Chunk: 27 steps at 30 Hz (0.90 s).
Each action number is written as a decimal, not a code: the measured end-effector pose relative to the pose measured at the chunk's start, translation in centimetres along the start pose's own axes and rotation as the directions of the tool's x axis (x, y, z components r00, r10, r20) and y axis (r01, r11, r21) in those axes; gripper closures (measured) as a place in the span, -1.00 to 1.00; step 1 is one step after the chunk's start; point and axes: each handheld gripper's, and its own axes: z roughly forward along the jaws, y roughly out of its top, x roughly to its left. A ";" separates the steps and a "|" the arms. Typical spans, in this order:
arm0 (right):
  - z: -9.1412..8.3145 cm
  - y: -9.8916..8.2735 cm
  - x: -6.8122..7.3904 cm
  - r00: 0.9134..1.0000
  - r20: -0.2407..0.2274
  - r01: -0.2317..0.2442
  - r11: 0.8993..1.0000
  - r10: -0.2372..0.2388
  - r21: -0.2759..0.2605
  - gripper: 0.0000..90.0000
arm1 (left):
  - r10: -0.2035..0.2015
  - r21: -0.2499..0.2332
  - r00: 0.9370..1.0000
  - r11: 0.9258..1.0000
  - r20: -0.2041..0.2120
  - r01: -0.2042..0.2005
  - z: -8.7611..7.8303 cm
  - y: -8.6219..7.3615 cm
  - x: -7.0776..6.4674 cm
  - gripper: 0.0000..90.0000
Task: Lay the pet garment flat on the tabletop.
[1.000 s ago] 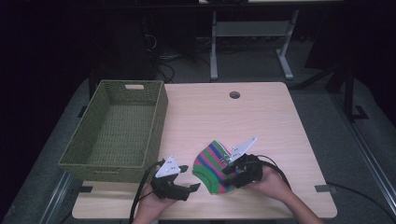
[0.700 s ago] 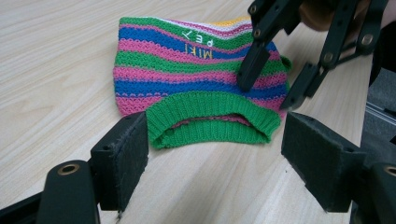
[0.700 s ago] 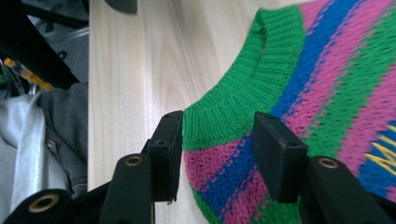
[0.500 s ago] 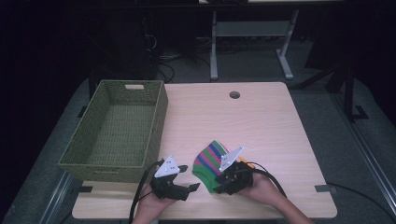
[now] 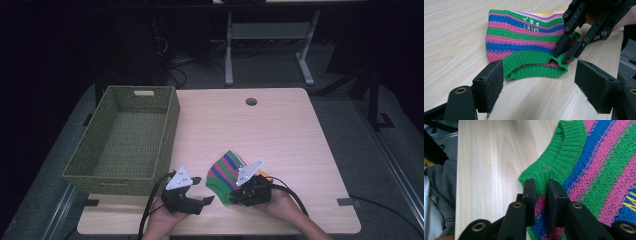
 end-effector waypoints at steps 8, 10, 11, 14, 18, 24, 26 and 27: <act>-0.1 0.0 0.1 1.000 0.013 -0.002 1.000 0.002 -0.010 0.80 | -0.009 -0.008 1.000 1.000 -0.002 0.009 -0.1 -0.1 0.1 -0.49; -0.5 0.2 0.3 1.000 0.000 -0.028 0.999 0.028 -0.034 0.81 | -0.009 -0.011 1.000 1.000 -0.004 0.009 -0.2 -0.1 0.1 -0.49; -0.5 0.2 0.3 1.000 0.000 -0.028 0.999 0.028 -0.034 0.81 | -0.011 -0.013 1.000 1.000 -0.003 0.011 -0.2 -0.1 0.1 -0.49; -1.2 0.4 0.4 0.999 -0.011 -0.040 0.997 0.039 -0.061 0.81 | -0.020 -0.021 1.000 1.000 0.003 0.020 -0.3 0.0 0.2 -0.49; -1.9 0.5 0.4 0.998 -0.037 -0.054 0.996 0.051 -0.069 0.81 | -0.019 -0.021 1.000 1.000 0.004 0.019 -0.4 0.0 0.2 -0.49; -3.1 0.6 0.4 0.995 -0.062 -0.078 0.992 0.072 -0.102 0.81 | -0.024 -0.037 1.000 0.999 0.006 0.025 -0.7 0.0 0.3 -0.49; -3.6 0.7 0.4 0.996 -0.062 -0.078 0.991 0.071 -0.113 0.81 | -0.039 -0.049 0.999 0.998 0.013 0.040 -0.7 0.0 0.4 -0.49; -3.8 0.7 0.5 0.995 -0.067 -0.083 0.989 0.075 -0.121 0.81 | -0.042 -0.050 0.999 0.998 0.013 0.042 -0.7 0.0 0.4 -0.49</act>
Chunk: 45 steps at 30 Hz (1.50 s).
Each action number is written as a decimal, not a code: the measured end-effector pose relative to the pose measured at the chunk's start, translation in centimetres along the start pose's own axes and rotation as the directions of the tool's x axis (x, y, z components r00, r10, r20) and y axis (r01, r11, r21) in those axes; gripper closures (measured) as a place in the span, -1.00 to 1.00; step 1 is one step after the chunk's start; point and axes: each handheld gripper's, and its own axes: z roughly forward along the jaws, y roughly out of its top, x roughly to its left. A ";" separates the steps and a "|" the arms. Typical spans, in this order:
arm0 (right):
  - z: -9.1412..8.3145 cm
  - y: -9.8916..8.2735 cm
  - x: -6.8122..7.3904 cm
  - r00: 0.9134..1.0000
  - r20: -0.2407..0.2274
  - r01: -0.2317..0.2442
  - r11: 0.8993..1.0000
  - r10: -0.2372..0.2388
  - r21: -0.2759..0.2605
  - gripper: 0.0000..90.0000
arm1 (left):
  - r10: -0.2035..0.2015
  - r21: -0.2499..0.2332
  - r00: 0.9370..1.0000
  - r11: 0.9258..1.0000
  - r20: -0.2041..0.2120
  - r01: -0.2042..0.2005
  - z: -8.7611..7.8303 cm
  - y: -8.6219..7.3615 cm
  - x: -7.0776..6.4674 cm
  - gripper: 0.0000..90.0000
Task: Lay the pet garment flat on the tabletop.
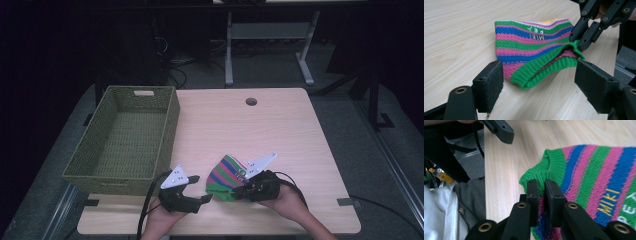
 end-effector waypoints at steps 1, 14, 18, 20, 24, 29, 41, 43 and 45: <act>-0.1 0.0 -0.1 1.000 -0.002 0.006 1.000 -0.006 -0.001 0.81 | 0.000 -0.003 1.000 1.000 -0.001 0.000 0.0 0.0 0.0 -0.49; -2.3 0.9 0.0 1.000 0.002 -0.016 0.999 0.016 -0.047 0.81 | 0.001 -0.011 1.000 1.000 0.008 0.000 -0.2 0.0 0.0 -0.49; -2.7 1.1 -0.2 1.000 0.006 -0.005 0.999 0.005 -0.054 0.81 | 0.007 -0.017 1.000 1.000 0.009 -0.007 -0.2 0.1 -0.1 -0.49; -3.3 1.5 -0.2 1.000 0.010 -0.003 0.998 0.004 -0.068 0.81 | 0.012 -0.015 1.000 1.000 0.013 -0.012 -0.2 0.1 -0.1 -0.49; -3.8 1.9 -0.2 1.000 0.008 0.000 0.997 0.001 -0.073 0.81 | 0.009 -0.021 1.000 1.000 0.016 -0.009 -0.1 0.1 -0.2 -0.49; -4.8 2.2 -0.1 1.000 0.008 0.015 0.996 -0.014 -0.085 0.81 | 0.026 -0.015 1.000 1.000 0.013 -0.026 0.0 0.2 -0.3 -0.49; -6.4 2.9 -0.5 1.000 -0.025 0.013 0.993 -0.016 -0.115 0.81 | 0.023 -0.017 1.000 1.000 -0.006 -0.023 0.9 0.3 -0.1 -0.48; -6.8 3.1 -0.6 1.000 -0.022 0.018 0.993 -0.021 -0.118 0.81 | 0.011 -0.031 1.000 0.999 -0.010 -0.012 1.0 0.4 -0.2 -0.48; -7.1 3.2 -0.7 0.999 -0.027 0.019 0.992 -0.023 -0.125 0.81 | 0.006 -0.043 1.000 0.999 -0.016 -0.007 1.2 0.6 -0.2 -0.48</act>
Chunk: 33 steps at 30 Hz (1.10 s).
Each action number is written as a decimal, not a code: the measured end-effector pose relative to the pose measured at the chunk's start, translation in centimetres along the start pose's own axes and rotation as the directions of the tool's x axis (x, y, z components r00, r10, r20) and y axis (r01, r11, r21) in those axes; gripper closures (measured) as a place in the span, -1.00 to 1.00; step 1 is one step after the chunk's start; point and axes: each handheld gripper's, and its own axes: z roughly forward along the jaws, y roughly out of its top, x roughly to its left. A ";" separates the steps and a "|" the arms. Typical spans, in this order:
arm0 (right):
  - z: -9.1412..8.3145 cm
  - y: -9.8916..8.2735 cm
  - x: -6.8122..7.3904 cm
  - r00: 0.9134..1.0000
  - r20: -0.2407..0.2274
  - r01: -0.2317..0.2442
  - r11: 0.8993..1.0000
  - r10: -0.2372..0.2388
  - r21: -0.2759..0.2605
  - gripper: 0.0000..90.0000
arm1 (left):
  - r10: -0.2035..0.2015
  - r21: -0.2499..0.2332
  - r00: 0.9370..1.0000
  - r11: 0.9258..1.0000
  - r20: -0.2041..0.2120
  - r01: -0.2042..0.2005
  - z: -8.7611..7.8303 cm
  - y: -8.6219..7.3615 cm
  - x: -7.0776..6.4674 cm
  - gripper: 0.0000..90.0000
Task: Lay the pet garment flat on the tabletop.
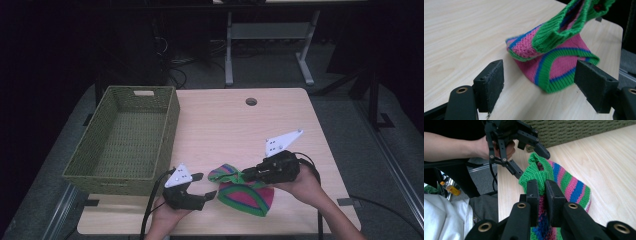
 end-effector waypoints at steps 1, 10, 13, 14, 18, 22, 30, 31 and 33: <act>-0.1 0.1 0.0 1.000 0.001 0.001 1.000 -0.001 -0.004 0.81 | 0.001 0.000 1.000 1.000 -0.004 -0.001 0.1 0.1 0.1 -0.48; -1.3 0.8 -0.6 1.000 -0.021 0.008 1.000 -0.009 -0.030 0.81 | 0.002 0.004 1.000 1.000 0.031 -0.003 1.2 0.6 1.2 -0.41; -1.8 1.1 -1.1 1.000 -0.030 0.008 0.999 -0.009 -0.044 0.81 | 0.019 -0.003 0.999 1.000 0.039 -0.019 2.0 1.1 1.4 -0.41; -1.9 1.1 -1.2 0.999 -0.031 0.007 0.999 -0.008 -0.049 0.81 | 0.021 -0.003 0.999 1.000 0.036 -0.021 2.2 1.2 1.4 -0.41; -2.1 1.0 -1.3 1.000 -0.029 0.001 0.999 -0.002 -0.048 0.81 | 0.042 0.007 0.999 0.999 0.026 -0.042 3.1 1.7 1.5 -0.32; -2.3 0.8 -1.7 1.000 -0.029 -0.007 0.999 0.005 -0.050 0.81 | 0.055 0.010 0.997 0.998 0.049 -0.056 3.5 1.9 1.5 0.02; -2.6 0.2 -2.8 0.999 -0.020 -0.035 0.998 0.034 -0.045 0.81 | 0.120 0.010 0.990 0.993 0.067 -0.121 3.3 2.2 1.6 0.62; -2.7 0.1 -3.1 0.999 -0.014 -0.038 0.998 0.037 -0.046 0.81 | 0.120 0.018 0.990 0.992 0.068 -0.121 3.3 2.3 1.6 0.67; -2.8 -0.1 -3.6 0.998 -0.004 -0.057 0.997 0.057 -0.048 0.81 | 0.124 0.025 0.990 0.992 0.068 -0.126 3.3 2.5 1.6 0.76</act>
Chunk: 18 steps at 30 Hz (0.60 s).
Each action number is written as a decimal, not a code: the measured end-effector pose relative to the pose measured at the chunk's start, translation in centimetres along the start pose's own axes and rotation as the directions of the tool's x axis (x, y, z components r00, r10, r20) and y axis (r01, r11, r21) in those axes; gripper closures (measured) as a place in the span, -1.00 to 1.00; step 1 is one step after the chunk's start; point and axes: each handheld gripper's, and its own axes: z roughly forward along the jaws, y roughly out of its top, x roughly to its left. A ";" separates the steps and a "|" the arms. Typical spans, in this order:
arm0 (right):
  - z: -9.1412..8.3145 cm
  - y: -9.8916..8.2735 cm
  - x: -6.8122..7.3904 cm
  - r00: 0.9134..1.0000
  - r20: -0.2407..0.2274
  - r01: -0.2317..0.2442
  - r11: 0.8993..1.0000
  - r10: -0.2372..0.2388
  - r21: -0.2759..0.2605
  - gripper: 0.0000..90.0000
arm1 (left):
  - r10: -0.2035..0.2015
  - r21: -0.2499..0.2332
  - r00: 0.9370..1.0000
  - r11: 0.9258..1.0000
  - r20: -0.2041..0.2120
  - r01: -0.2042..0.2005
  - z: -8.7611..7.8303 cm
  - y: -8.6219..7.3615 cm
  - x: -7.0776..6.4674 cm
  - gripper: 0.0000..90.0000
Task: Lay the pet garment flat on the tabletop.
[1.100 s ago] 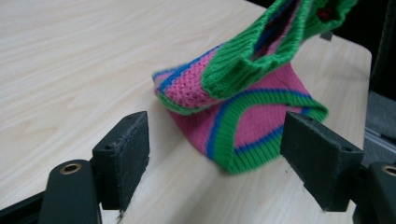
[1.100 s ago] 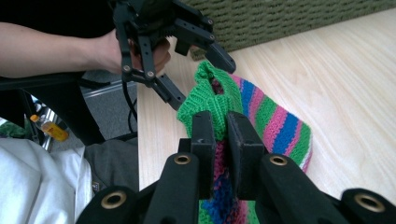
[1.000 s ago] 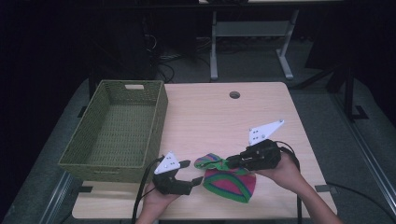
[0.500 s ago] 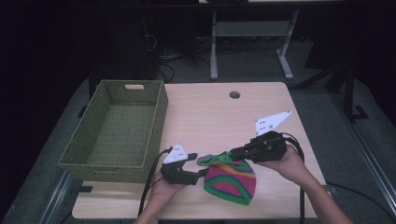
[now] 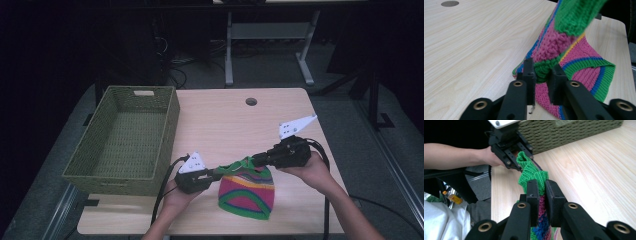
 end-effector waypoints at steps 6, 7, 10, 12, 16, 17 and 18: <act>-0.2 0.1 -1.0 0.999 0.030 -0.010 1.000 0.010 0.001 0.81 | 0.001 0.014 1.000 1.000 -0.015 -0.001 -0.4 1.3 0.2 0.79; -0.3 0.1 -1.2 0.999 0.036 -0.013 1.000 0.013 0.000 0.81 | -0.003 0.017 1.000 1.000 -0.012 0.003 -0.4 1.5 0.3 0.79; -0.4 0.3 -1.6 0.999 0.051 -0.016 1.000 0.016 0.000 0.81 | -0.007 0.024 1.000 1.000 -0.020 0.007 -0.5 2.0 0.4 0.79; -0.5 0.3 -2.2 0.997 0.067 -0.030 0.999 0.031 -0.013 0.81 | -0.019 0.036 0.999 0.999 -0.031 0.020 -0.5 2.8 0.9 0.79; -0.5 0.2 -2.9 0.996 0.082 -0.039 0.999 0.040 -0.014 0.81 | -0.020 0.050 0.999 0.999 -0.042 0.022 -0.3 3.2 1.2 0.80; -0.5 0.2 -3.4 0.995 0.089 -0.046 0.999 0.047 -0.017 0.81 | -0.032 0.055 0.999 0.998 -0.042 0.035 -0.1 3.4 1.5 0.80; -0.4 0.1 -3.6 0.995 0.088 -0.052 0.998 0.054 -0.022 0.81 | -0.036 0.058 0.998 0.998 -0.045 0.038 0.0 3.4 1.5 0.80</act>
